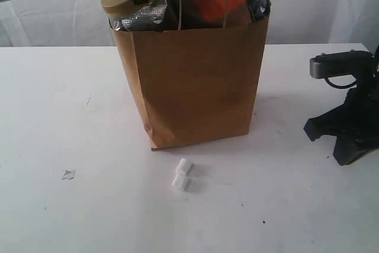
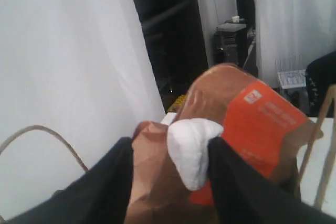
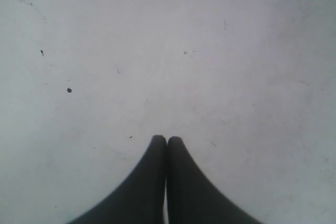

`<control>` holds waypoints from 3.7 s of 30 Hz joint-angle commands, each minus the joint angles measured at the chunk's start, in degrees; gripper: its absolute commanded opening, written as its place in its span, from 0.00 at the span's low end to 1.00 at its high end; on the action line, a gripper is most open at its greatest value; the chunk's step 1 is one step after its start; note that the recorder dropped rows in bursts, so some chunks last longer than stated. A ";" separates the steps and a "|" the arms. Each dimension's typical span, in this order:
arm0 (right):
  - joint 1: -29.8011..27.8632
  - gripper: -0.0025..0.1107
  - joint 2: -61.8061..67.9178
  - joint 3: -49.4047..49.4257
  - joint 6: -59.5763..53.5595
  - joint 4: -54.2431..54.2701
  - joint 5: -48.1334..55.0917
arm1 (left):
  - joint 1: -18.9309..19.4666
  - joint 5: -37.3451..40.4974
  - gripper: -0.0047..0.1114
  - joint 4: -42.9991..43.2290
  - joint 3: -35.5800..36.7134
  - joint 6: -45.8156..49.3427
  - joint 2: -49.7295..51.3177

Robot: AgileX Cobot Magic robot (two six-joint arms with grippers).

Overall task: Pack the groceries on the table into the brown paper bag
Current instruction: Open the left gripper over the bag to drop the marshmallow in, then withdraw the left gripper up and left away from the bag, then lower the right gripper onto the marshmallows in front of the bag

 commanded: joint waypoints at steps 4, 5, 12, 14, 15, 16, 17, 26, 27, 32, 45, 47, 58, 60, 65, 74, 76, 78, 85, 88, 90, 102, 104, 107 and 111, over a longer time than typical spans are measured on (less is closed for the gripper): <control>-0.39 0.02 -0.47 0.15 -4.79 0.04 0.22 | -0.16 -3.47 0.81 5.80 -0.28 0.43 -0.34; -0.39 0.02 -0.47 0.15 -4.79 0.04 0.22 | -0.16 -3.84 0.83 5.79 -0.28 0.43 -0.34; -0.39 0.02 -0.47 0.15 -4.79 0.04 0.09 | -0.16 -0.97 0.85 6.92 -0.28 -4.92 -0.47; -0.39 0.02 -0.47 0.15 -4.79 0.04 0.09 | -0.16 0.63 0.85 8.41 -0.28 -10.48 -1.01; -0.39 0.02 -0.47 0.15 -4.79 0.04 0.09 | -0.16 0.63 0.85 10.55 -0.28 -13.15 -1.31; -0.39 0.02 -0.47 0.15 -4.79 0.04 0.09 | -0.16 0.63 0.85 12.21 -0.28 -15.36 -1.56; -0.39 0.02 -0.47 0.15 -4.79 0.04 0.09 | -0.16 0.63 0.85 13.97 -0.28 -16.79 -1.80; -0.39 0.02 -0.47 0.15 -4.79 0.04 0.09 | -0.03 -0.24 0.85 27.42 -0.28 -21.03 -2.67; -0.39 0.02 -0.47 0.15 -4.79 0.04 0.09 | -0.03 -1.16 0.85 26.77 -0.28 -21.03 -2.67; -0.39 0.02 -0.61 0.02 -4.79 0.04 0.02 | -0.03 -4.64 0.85 25.84 -0.28 -21.03 -2.67; -0.39 0.02 -0.60 0.02 -4.79 0.04 -0.10 | -0.03 -7.23 0.85 11.85 -0.28 -14.31 -3.14; -0.39 0.02 -0.60 0.02 -4.79 0.04 -0.10 | -0.03 -7.23 0.85 10.95 -0.28 -13.42 -3.26; -0.39 0.02 -0.60 0.02 -4.79 0.04 0.29 | -0.03 -8.25 0.85 10.85 -0.28 -10.25 -3.75; -0.39 0.02 -0.60 0.02 -4.79 0.04 0.29 | -0.03 -9.70 0.85 10.99 -0.28 -10.25 -4.38; -0.39 0.02 -0.60 0.02 -4.79 0.04 0.29 | -0.03 -12.44 0.85 14.42 -0.28 -9.84 -6.27; -0.39 0.02 -0.60 0.02 -4.79 -1.10 0.16 | 1.57 -14.73 0.56 31.15 -0.28 -25.44 -12.75; -0.39 0.02 -0.60 0.02 -4.79 -1.10 0.16 | 3.25 -14.19 0.36 34.58 -0.28 -30.33 -14.35; -0.39 0.02 -0.60 0.02 -5.06 -1.10 0.07 | 5.29 -12.83 0.20 35.12 -0.28 -35.39 -16.13; -0.39 0.02 -0.60 0.02 -5.95 -0.94 0.29 | 12.14 -9.96 0.04 39.92 -0.28 -68.37 -19.27; -0.39 0.02 -0.60 0.02 -12.51 2.12 0.29 | 14.88 -8.81 0.04 48.13 0.66 -82.65 -19.27; -0.39 0.02 -0.60 0.02 -17.92 8.83 0.18 | 16.52 -9.47 0.04 51.16 2.75 -87.51 -19.41; 10.08 0.02 3.43 0.14 -48.15 34.52 -4.69 | 21.10 -29.43 0.04 51.03 32.71 -94.13 -32.82; 12.88 0.02 5.53 0.14 -49.01 34.52 -7.84 | 21.10 -33.09 0.04 51.30 36.95 -92.15 -37.43; 17.02 0.02 8.72 0.14 -52.95 34.04 -11.58 | 21.10 -36.88 0.04 52.62 42.59 -86.49 -44.61; 20.67 0.04 11.77 0.14 -54.38 30.91 -17.23 | 21.10 -36.78 0.04 53.75 48.94 -77.96 -52.45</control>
